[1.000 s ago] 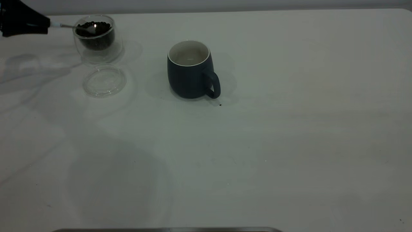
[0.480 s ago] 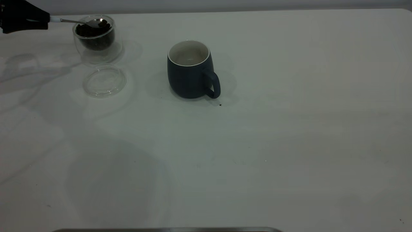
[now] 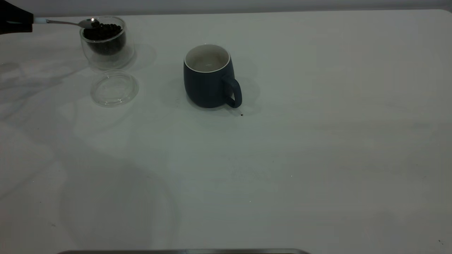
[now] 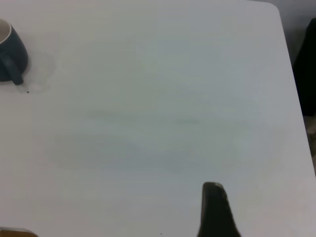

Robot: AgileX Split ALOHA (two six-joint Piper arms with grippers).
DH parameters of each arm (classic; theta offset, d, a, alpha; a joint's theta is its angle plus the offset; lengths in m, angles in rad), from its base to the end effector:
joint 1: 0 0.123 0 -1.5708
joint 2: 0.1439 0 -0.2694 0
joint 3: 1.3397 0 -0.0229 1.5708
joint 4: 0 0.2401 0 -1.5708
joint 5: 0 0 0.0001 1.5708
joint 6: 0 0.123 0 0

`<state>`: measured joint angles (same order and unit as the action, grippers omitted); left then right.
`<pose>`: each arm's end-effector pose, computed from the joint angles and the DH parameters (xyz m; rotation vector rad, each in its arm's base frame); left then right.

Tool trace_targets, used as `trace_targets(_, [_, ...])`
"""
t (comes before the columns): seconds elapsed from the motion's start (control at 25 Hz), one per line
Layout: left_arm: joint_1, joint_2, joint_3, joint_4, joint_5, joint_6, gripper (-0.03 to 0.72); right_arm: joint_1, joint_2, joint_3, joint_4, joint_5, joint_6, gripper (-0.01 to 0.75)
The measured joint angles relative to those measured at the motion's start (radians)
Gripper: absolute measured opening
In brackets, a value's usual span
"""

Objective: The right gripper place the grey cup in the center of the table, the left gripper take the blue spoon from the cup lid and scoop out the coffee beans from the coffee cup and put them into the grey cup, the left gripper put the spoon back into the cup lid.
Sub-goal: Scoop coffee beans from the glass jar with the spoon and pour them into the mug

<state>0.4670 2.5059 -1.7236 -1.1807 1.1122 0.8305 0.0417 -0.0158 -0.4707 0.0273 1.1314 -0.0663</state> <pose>0.4490 0.1121 0.0470 -0.4170 2.4165 -1.2024 0.0262 0.0041 0.2418 -0.1171 2.1250 0.0186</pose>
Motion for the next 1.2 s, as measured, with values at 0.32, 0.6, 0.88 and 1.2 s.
trace_targets(0.32, [-0.044,0.0,0.0,0.0,-0.115,0.041,0.13,0.0,0.0,0.0,0.0,0.0,0.0,0.457])
trace_targets(0.6, [-0.09,0.03,0.0,-0.005,-0.146,0.05,0.13,0.0,0.0,0.0,0.0,0.0,0.0,0.457])
trace_targets(0.88, [-0.093,0.069,-0.001,-0.024,-0.129,0.034,0.13,0.0,0.0,0.0,0.0,0.0,0.0,0.457])
trace_targets(1.2, [-0.09,0.077,-0.001,-0.055,-0.093,0.034,0.13,0.0,0.0,0.0,0.0,0.0,0.0,0.457])
